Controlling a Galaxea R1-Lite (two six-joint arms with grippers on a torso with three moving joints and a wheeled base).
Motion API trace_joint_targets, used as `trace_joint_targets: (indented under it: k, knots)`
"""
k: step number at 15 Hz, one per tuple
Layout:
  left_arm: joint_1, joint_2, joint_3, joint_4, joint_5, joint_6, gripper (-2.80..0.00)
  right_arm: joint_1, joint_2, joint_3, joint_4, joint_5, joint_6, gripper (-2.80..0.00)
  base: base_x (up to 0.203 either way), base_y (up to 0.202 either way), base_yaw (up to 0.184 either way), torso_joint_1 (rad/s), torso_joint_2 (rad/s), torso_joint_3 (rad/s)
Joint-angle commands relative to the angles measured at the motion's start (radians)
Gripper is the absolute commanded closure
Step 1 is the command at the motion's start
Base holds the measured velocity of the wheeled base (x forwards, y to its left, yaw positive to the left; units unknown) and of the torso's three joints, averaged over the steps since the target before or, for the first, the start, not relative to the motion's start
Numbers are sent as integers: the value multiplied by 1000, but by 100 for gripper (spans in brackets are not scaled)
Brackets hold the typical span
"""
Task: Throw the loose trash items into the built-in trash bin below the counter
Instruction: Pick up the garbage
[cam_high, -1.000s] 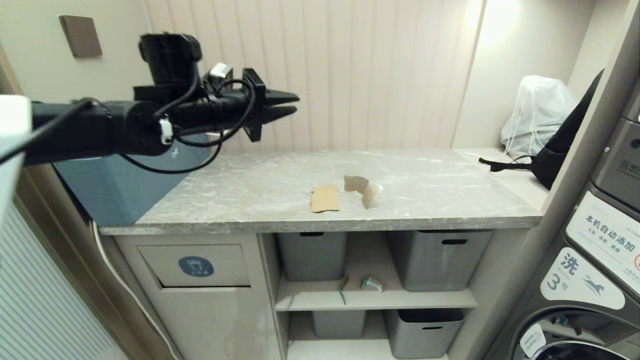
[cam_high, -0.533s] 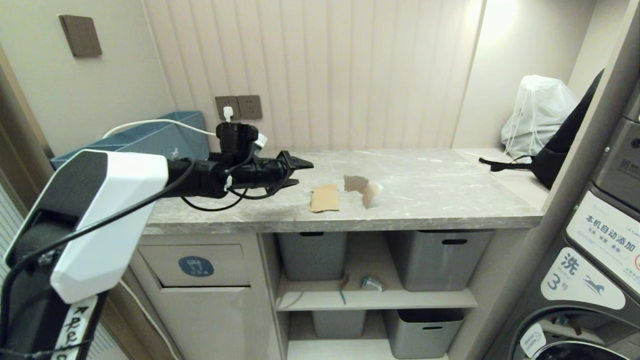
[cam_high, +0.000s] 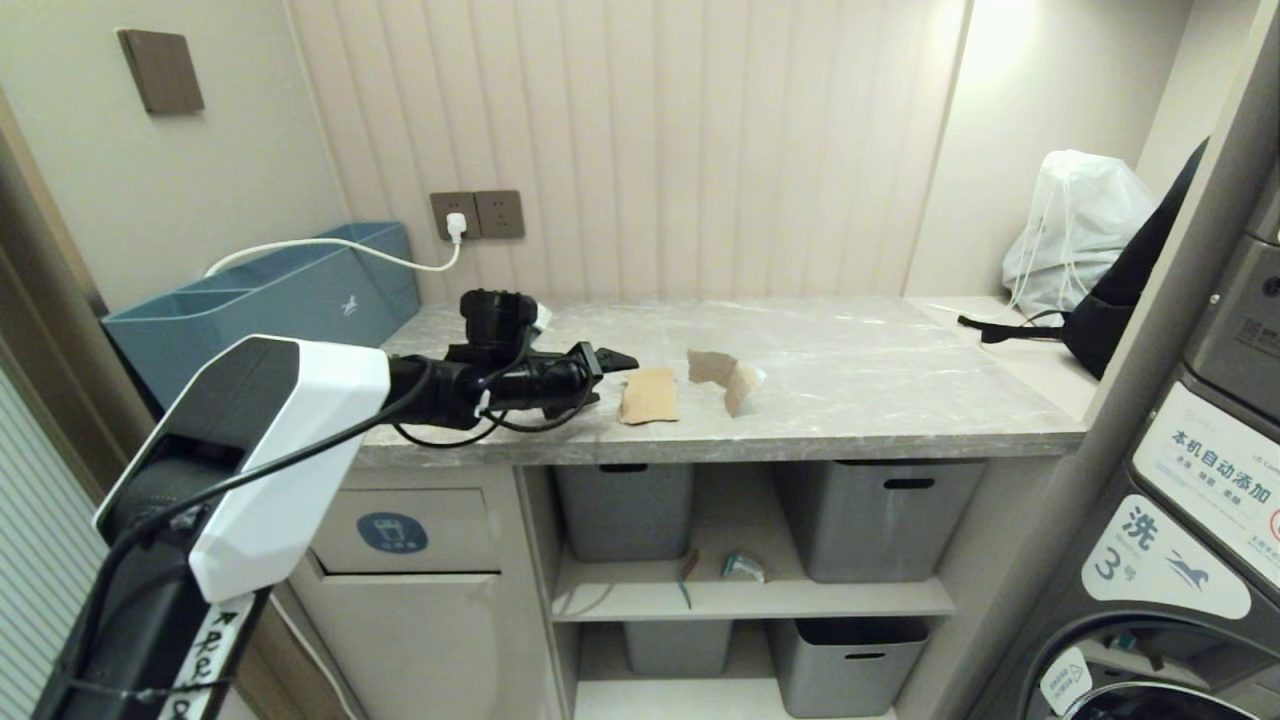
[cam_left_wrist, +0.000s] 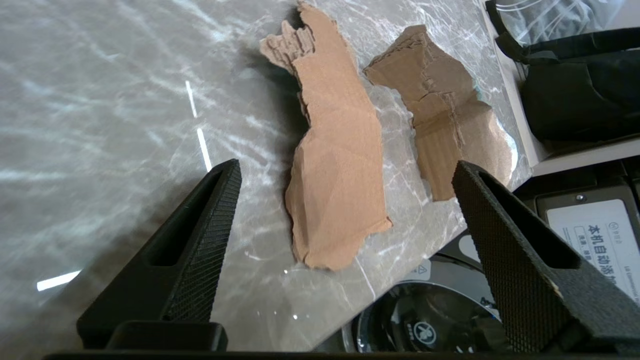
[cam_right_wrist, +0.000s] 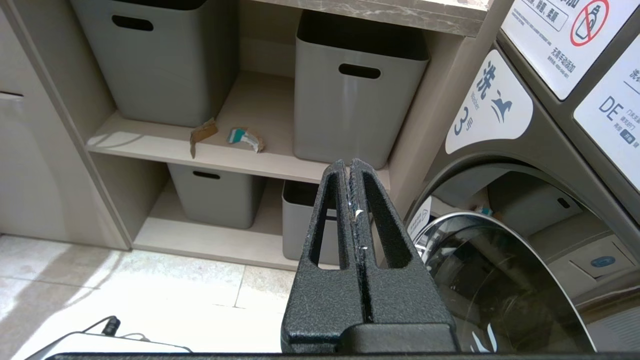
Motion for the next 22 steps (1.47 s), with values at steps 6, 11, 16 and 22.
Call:
trace_joint_targets:
  k: [6, 11, 16, 22]
  knots:
    - [-30, 56, -1, -113, -10, -1, -280, 0, 1, 0, 1, -2, -2, 0, 0, 0, 0, 0, 0, 0]
    - [-55, 68, -1, -129, -35, -2, -280, 0, 1, 1, 1, -4, 0, 0, 0, 0, 0, 0, 0, 0]
    - [-58, 71, 0, -128, -36, -2, -280, 0, 1, 0, 1, -4, 0, 0, 0, 0, 0, 0, 0, 0]
    - [-81, 94, 0, -192, -129, -4, -280, 0, 1, 1, 1, -4, 2, 0, 0, 0, 0, 0, 0, 0]
